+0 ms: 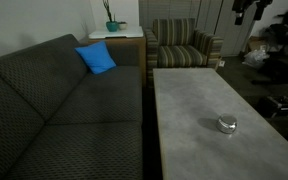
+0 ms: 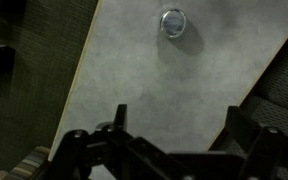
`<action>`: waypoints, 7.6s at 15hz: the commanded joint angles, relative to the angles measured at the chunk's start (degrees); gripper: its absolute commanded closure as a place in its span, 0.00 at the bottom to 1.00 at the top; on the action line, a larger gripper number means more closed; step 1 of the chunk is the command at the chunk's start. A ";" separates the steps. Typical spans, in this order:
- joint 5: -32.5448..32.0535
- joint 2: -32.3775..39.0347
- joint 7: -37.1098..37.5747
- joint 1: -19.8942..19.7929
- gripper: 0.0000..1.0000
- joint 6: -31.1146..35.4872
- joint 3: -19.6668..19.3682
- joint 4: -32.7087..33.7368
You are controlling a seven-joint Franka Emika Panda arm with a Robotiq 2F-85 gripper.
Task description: Take the lid off the silver container
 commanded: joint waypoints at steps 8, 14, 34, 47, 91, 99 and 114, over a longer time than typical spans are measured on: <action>0.07 9.35 -1.05 -0.33 0.00 4.16 0.42 1.81; 3.35 22.77 -6.71 -3.74 0.00 4.48 2.75 8.19; 1.95 27.75 -5.88 -2.54 0.00 4.54 1.39 11.47; 3.20 41.62 -16.68 -6.32 0.00 -0.41 4.72 25.71; 13.09 46.29 23.54 -0.27 0.00 12.74 -2.98 18.44; 9.59 46.29 21.92 1.25 0.00 19.08 -4.85 18.10; 8.28 38.87 8.67 -2.21 0.00 20.44 -0.98 9.78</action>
